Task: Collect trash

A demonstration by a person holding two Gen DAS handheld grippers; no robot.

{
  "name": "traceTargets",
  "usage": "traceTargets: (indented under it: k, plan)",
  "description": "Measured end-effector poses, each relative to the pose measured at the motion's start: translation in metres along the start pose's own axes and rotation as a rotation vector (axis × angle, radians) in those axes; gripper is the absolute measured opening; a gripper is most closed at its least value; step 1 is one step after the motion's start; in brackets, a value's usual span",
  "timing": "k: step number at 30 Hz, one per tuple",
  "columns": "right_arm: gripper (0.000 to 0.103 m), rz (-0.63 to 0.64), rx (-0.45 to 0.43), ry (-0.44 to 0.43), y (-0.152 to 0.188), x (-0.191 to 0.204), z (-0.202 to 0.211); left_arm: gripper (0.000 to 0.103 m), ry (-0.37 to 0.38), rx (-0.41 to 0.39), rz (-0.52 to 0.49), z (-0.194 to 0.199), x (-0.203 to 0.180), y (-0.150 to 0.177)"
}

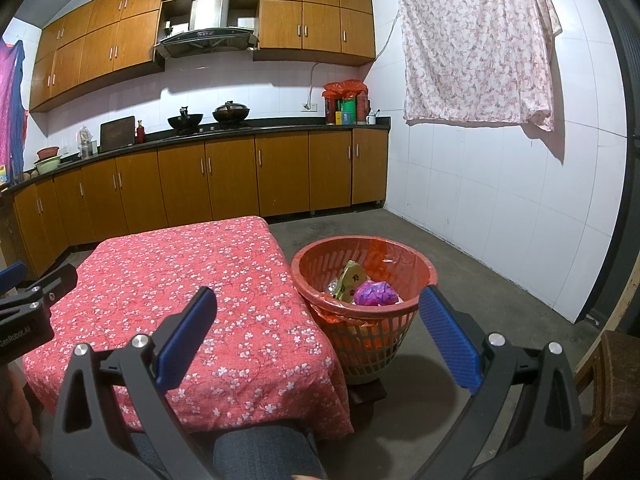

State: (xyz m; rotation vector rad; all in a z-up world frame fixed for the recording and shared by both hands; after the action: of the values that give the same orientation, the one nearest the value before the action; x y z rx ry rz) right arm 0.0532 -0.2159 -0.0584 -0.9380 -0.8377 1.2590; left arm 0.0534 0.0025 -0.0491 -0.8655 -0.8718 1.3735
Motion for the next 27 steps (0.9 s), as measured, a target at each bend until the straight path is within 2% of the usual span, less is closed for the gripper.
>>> traceTargets:
  k: [27]
  plan:
    - [0.099, -0.002, 0.001, -0.001, -0.0003, 0.0003, 0.0003, 0.101, 0.0, 0.005, 0.001, 0.0018, -0.0054, 0.0008]
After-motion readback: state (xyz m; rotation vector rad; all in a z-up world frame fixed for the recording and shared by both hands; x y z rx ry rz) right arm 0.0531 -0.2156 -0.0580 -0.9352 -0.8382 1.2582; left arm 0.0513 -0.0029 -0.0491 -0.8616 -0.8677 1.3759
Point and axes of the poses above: each gripper's, at about its wrist camera, not at the fingertips, and z roughly against the way its jaws point, x to its left, y to its underside, the point moved 9 cm from there along -z, roughly the way its jaws point, and after that the axes turned 3 degrees about x, right-handed, at the moved point
